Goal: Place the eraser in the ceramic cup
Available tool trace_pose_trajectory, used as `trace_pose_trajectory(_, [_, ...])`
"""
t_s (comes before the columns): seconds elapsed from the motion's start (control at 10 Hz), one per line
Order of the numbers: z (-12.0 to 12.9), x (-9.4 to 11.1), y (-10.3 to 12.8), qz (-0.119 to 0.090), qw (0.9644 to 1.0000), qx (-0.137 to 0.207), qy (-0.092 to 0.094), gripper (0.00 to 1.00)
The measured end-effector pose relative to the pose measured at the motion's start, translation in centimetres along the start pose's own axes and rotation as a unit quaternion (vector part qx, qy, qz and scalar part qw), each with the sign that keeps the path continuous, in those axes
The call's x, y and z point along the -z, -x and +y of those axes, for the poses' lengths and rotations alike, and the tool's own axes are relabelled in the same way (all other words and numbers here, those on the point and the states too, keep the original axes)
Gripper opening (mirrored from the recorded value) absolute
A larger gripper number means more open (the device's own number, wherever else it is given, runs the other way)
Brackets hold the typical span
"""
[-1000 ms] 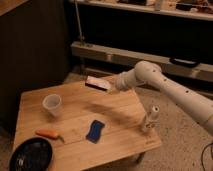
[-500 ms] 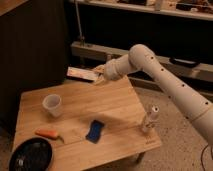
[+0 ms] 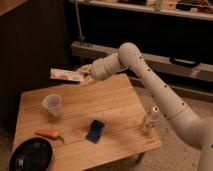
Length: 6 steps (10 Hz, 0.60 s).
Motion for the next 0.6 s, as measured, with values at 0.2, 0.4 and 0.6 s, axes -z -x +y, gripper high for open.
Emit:
trace_pose_trajectory(0.2, [-0.1,0.1,0.0,-0.004,1.0000,-0.004,0.003,0.00])
trace_pose_trajectory(0.4, [1.4,0.3,6.6,-0.087,0.9925,-0.048,0.071,0.00])
trace_pose_trajectory(0.6, [2.0,0.6,9.4,-0.121,0.9852,-0.064,0.103,0.00])
